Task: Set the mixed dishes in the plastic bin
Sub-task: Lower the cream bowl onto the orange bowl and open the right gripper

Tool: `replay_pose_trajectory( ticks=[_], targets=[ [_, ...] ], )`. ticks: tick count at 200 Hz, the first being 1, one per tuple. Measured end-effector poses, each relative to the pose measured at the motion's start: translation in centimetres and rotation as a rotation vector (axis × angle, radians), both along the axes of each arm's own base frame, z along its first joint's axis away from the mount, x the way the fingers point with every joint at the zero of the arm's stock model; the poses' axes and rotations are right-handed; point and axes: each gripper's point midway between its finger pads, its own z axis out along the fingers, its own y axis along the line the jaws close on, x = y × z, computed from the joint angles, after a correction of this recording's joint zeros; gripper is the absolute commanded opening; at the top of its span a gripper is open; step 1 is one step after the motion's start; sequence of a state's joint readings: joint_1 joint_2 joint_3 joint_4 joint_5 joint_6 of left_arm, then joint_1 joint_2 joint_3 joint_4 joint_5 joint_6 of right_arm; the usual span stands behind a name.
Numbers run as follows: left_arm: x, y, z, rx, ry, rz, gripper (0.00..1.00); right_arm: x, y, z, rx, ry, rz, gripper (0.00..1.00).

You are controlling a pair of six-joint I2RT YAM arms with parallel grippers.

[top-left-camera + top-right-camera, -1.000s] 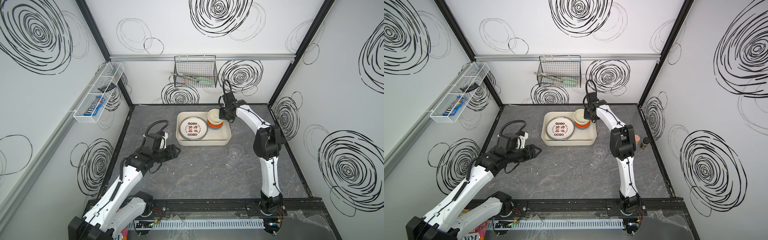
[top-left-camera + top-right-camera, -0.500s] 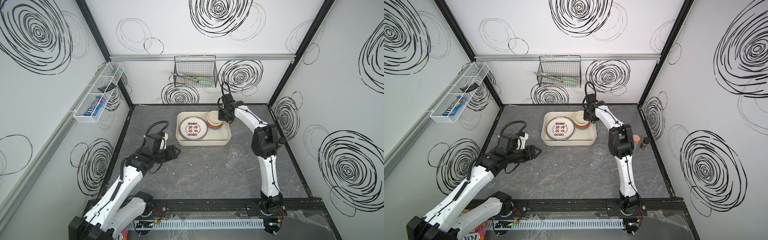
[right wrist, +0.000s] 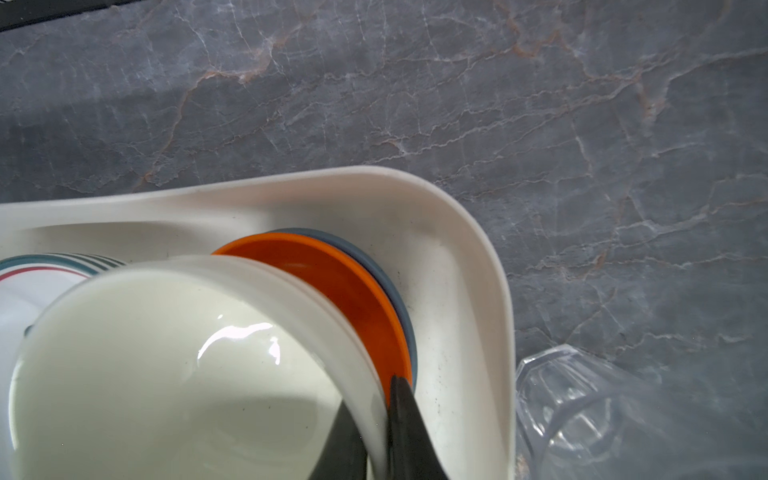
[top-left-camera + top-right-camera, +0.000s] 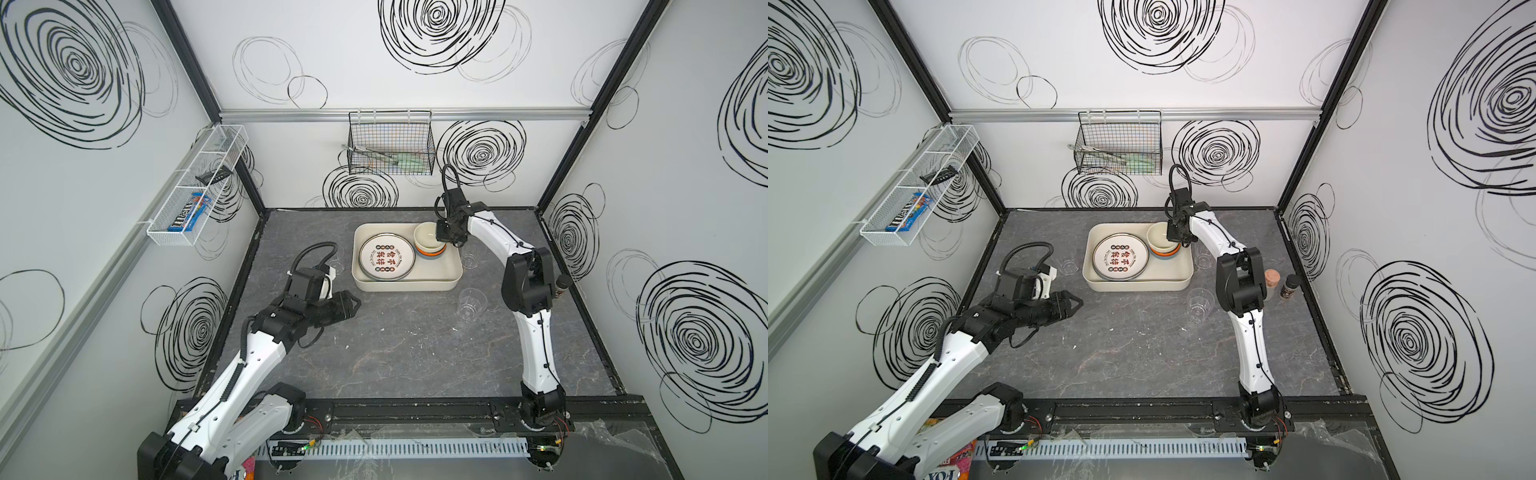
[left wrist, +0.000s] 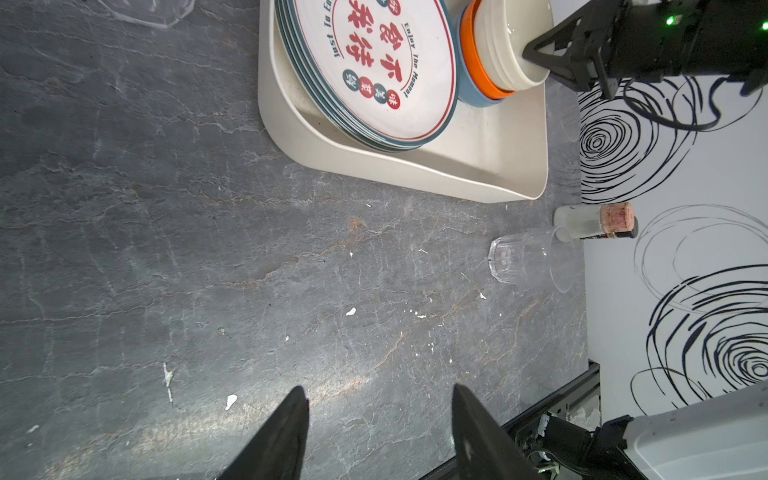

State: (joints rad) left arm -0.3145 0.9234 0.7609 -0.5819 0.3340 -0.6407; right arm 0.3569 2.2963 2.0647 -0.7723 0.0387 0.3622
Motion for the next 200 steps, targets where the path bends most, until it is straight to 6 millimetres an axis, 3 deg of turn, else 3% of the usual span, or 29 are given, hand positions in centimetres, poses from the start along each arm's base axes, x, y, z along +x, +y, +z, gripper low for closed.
replay_pose_trajectory(
  ticks=[49,114,200],
  targets=[
    [0.0,0.1,0.0,-0.001,0.001,0.003,0.59,0.4,-0.1,0.1,0.006,-0.007,-0.012,0.32],
    [0.0,0.1,0.0,-0.002,0.002,0.005,0.60,0.7,-0.3,1.0,-0.003,-0.030,-0.022,0.40],
    [1.1,1.7,0.4,0.000,-0.007,0.067,0.62,-3.2,-0.8,8.3,0.039,-0.145,-0.007,0.41]
  ],
)
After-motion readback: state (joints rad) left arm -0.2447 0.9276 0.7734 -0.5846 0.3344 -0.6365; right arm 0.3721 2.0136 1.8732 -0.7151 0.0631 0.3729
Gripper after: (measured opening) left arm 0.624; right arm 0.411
